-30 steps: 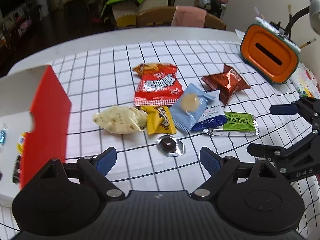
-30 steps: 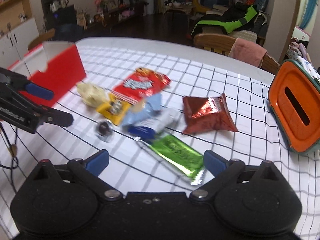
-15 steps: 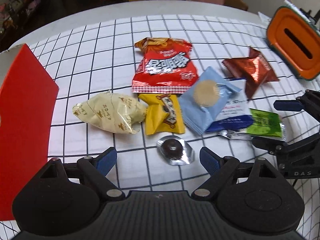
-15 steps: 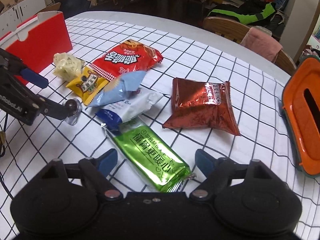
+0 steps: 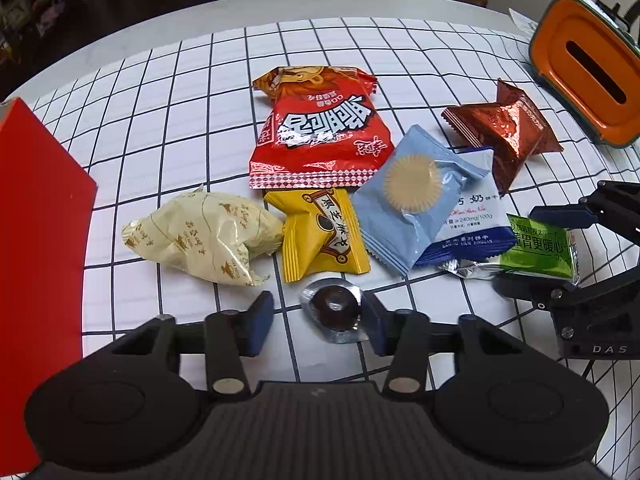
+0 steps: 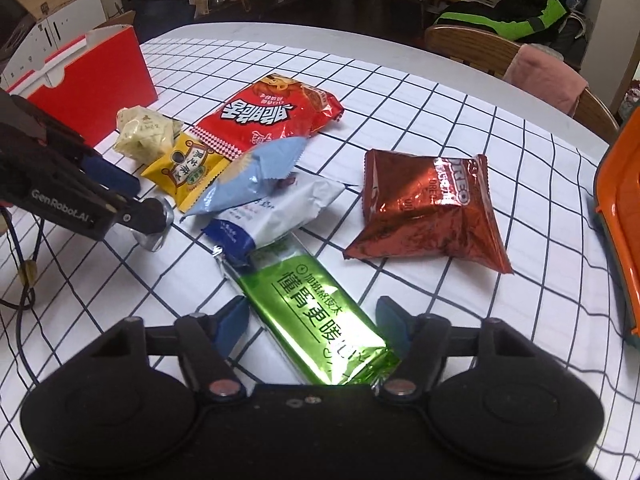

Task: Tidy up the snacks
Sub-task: 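Grasp the round foil chocolate with the left tool while the right tool grasps the green bar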

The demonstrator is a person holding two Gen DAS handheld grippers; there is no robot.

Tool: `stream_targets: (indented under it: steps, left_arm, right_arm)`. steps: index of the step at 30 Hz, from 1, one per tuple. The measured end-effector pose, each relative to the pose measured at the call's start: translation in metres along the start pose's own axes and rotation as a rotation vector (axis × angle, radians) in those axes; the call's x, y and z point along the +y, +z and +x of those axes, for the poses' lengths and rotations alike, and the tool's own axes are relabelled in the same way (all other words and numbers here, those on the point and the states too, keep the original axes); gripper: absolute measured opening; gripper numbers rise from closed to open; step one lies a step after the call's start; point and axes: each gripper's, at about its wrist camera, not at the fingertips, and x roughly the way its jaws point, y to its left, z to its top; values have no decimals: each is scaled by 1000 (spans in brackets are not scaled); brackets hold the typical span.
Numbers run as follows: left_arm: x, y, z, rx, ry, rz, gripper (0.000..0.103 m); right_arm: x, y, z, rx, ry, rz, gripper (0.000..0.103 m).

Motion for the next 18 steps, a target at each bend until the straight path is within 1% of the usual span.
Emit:
stream_targets:
  steps: [2, 6, 8, 11, 18]
  left_arm:
    - [0, -1, -1, -4, -5, 11, 32]
    - [1, -4, -3, -10, -17, 20, 31]
    - [3, -5, -4, -10, -20, 17, 31]
    - [6, -10, -7, -11, -23, 10, 31]
    - [12, -23, -14, -3, -36, -6, 31]
  right_arm:
    - [4, -2, -2, -1, 4, 1, 57]
    - [16, -6, -6, 3, -27, 7, 49]
    - [21, -8, -8, 4, -42, 30, 45]
    - [28, -12, -12, 1, -50, 97, 43]
    - [45, -27, -24, -9, -86, 241, 42]
